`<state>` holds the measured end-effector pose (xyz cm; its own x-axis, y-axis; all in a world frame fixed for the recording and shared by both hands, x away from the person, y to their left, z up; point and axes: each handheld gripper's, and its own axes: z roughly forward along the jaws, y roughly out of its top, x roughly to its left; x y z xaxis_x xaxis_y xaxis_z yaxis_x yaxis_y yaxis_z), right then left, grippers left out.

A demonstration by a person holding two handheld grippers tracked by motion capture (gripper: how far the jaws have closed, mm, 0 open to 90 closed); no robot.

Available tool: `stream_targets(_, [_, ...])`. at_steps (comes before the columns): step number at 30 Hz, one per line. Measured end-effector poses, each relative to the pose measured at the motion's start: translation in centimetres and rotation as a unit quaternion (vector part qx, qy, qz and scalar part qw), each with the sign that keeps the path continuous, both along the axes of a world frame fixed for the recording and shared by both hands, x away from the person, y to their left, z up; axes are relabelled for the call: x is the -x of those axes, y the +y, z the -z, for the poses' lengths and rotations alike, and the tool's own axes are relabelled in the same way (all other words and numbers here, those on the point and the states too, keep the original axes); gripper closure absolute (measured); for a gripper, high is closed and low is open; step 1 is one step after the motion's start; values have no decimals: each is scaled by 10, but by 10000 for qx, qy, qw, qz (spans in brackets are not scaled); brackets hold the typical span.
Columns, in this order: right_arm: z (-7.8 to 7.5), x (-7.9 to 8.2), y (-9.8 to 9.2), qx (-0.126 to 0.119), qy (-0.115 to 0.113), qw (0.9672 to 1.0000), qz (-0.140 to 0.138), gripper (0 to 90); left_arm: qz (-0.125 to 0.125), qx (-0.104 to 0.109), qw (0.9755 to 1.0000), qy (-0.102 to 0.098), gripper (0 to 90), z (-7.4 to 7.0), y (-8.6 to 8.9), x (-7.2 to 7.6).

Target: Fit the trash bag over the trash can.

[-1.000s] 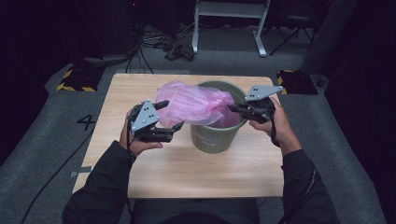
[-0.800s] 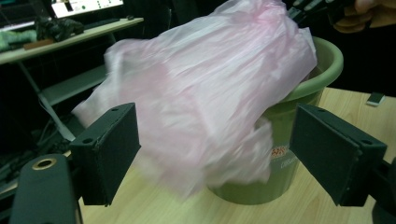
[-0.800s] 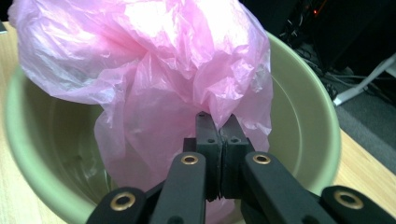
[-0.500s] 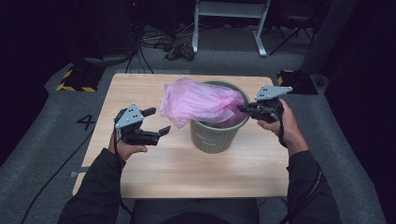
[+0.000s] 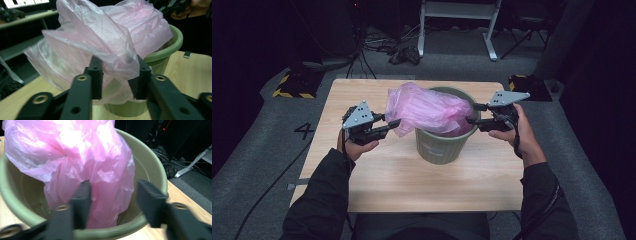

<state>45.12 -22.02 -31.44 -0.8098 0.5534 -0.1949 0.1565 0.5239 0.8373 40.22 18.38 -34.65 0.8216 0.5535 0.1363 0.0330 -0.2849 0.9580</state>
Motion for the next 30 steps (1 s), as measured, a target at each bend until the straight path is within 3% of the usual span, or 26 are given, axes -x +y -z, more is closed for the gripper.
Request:
stream_targets(2, [-4,5,1,-53,-79,9999,59,315,19,-60,9999,-109,777,-2,-2,4])
stream_targets(6, [-15,17,10,-18,-263,9996,-131,381,93,-85,9997,-221,838,-7,-2,10])
stream_targets(7, [-16,19,14,50,-275,9994,-185,429,87,-96,9996,-260,842,-9,-2,11])
stream_targets(10, [-16,19,29,255,-217,9992,-218,454,104,-86,9994,-311,844,-13,-5,15])
stream_targets(14, [-17,20,44,163,-193,9993,-258,408,226,-214,9988,-389,847,-18,-15,18])
stream_targets(16, [-20,23,50,87,-251,9986,-462,358,307,-253,9985,-382,840,-20,-21,19])
stream_targets(20, [-20,31,66,246,-294,9954,-880,280,400,-317,9980,-368,815,-21,-31,19])
stream_targets(24, [-19,39,81,387,-400,9923,-1107,279,530,-334,9973,-394,800,-22,-39,23])
stream_targets(27, [-17,42,90,479,-449,9920,-1082,424,636,-358,9963,-447,791,-24,-43,28])
stream_targets(30, [-15,41,94,493,-381,9916,-1132,671,720,-396,9955,-471,775,-26,-47,33])
